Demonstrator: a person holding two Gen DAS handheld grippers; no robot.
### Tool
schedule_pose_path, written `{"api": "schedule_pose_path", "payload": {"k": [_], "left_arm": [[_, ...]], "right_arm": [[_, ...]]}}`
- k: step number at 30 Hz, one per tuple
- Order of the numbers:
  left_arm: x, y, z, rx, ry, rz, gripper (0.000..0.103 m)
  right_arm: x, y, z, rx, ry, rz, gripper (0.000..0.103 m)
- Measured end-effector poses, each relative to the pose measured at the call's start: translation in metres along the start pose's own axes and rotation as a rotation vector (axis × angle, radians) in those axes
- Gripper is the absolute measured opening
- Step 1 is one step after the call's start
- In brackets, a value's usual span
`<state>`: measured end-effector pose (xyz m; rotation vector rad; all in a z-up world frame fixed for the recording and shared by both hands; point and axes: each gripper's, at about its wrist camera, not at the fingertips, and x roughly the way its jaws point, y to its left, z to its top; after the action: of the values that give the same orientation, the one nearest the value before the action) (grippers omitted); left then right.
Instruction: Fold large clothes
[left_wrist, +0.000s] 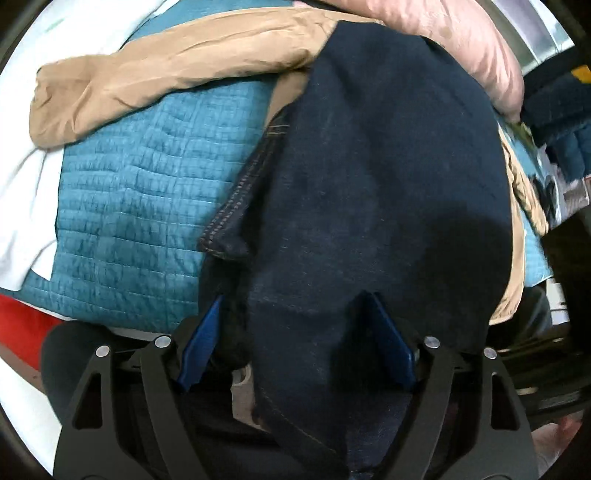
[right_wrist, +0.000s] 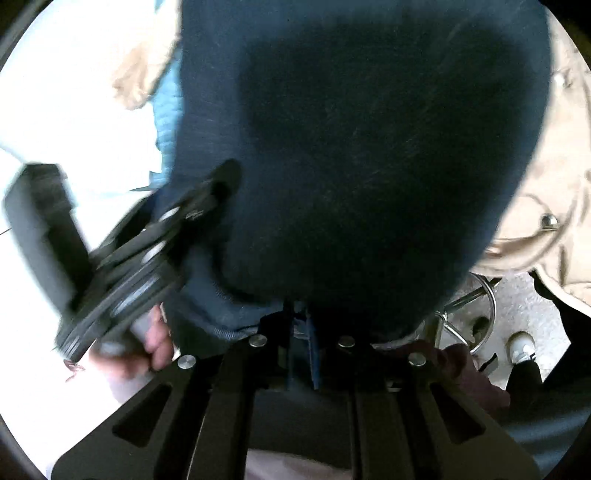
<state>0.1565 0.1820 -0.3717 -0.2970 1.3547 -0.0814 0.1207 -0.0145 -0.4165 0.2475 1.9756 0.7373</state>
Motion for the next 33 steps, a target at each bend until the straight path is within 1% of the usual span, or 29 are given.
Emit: {"api": "schedule_pose_path", "payload": {"k": [1,3,4,5,6,7,9,11,12,13,14,15,17,19,22,26,27,28,29,31,32,33], "left_arm": [[-0.001,0.002,0.000,0.003,-0.013,0.008,0.083],[-0.004,0.009,-0.002,-0.003,-0.026,0.018,0.084],[-0.008,0.012,-0.003,-0.013,-0.032,0.024,0.084],[-0.012,0.014,-0.004,-0.018,-0.039,0.034,0.084],[-0.016,0.016,-0.005,-0.021,-0.047,0.046,0.084],[-0.019,0.017,-0.007,-0.018,-0.052,0.061,0.084],[-0.016,0.017,-0.011,0.003,-0.049,0.112,0.084],[-0.001,0.027,-0.013,0.008,-0.030,0.154,0.084],[0.006,0.034,-0.015,-0.014,-0.010,0.155,0.084],[0.014,0.045,-0.015,-0.063,0.031,0.129,0.084],[0.014,0.050,-0.015,-0.088,0.038,0.099,0.084],[0.010,0.054,-0.014,-0.101,0.028,0.084,0.084],[-0.001,0.049,-0.013,-0.065,0.002,0.136,0.084],[-0.011,0.043,-0.013,-0.045,-0.005,0.146,0.082],[-0.031,0.030,-0.011,-0.022,-0.035,0.132,0.082],[-0.073,0.007,0.007,0.028,-0.126,0.112,0.083],[-0.079,0.003,0.011,0.040,-0.144,0.110,0.086],[-0.084,-0.011,0.019,0.056,-0.166,0.108,0.089],[-0.090,-0.017,0.027,0.070,-0.189,0.103,0.089],[-0.097,-0.031,0.051,0.104,-0.232,0.079,0.089],[-0.095,-0.039,0.065,0.114,-0.248,0.078,0.089],[-0.091,-0.044,0.076,0.121,-0.260,0.069,0.089]], "right_arm": [[-0.014,0.009,0.006,-0.008,-0.013,0.006,0.009],[-0.042,0.018,0.006,-0.024,-0.089,0.013,0.013],[-0.056,0.023,0.007,-0.039,-0.136,-0.019,0.020],[-0.063,0.022,0.006,-0.057,-0.161,-0.052,0.032],[-0.065,0.022,0.010,-0.072,-0.185,-0.100,0.036],[-0.060,0.018,0.015,-0.061,-0.185,-0.124,0.038],[-0.043,0.006,0.024,-0.045,-0.175,-0.129,0.036],[-0.027,-0.008,0.040,-0.009,-0.177,-0.128,0.035],[-0.024,-0.012,0.044,0.003,-0.176,-0.115,0.034],[-0.022,-0.016,0.048,0.021,-0.171,-0.093,0.034],[-0.025,-0.016,0.049,0.033,-0.168,-0.081,0.034],[-0.027,-0.019,0.049,0.041,-0.163,-0.067,0.034],[-0.031,-0.018,0.045,0.032,-0.160,-0.059,0.034],[-0.036,-0.017,0.043,0.028,-0.151,-0.059,0.035],[-0.051,-0.007,0.037,0.010,-0.147,-0.058,0.038],[-0.075,0.006,0.029,-0.026,-0.174,-0.072,0.039],[-0.084,0.009,0.028,-0.035,-0.193,-0.067,0.039],[-0.096,0.013,0.026,-0.047,-0.236,-0.078,0.039],[-0.105,0.018,0.026,-0.059,-0.263,-0.090,0.039],[-0.134,0.031,0.026,-0.095,-0.342,-0.064,0.039],[-0.143,0.035,0.028,-0.107,-0.375,-0.068,0.039],[-0.150,0.040,0.034,-0.115,-0.421,-0.103,0.039]]}}
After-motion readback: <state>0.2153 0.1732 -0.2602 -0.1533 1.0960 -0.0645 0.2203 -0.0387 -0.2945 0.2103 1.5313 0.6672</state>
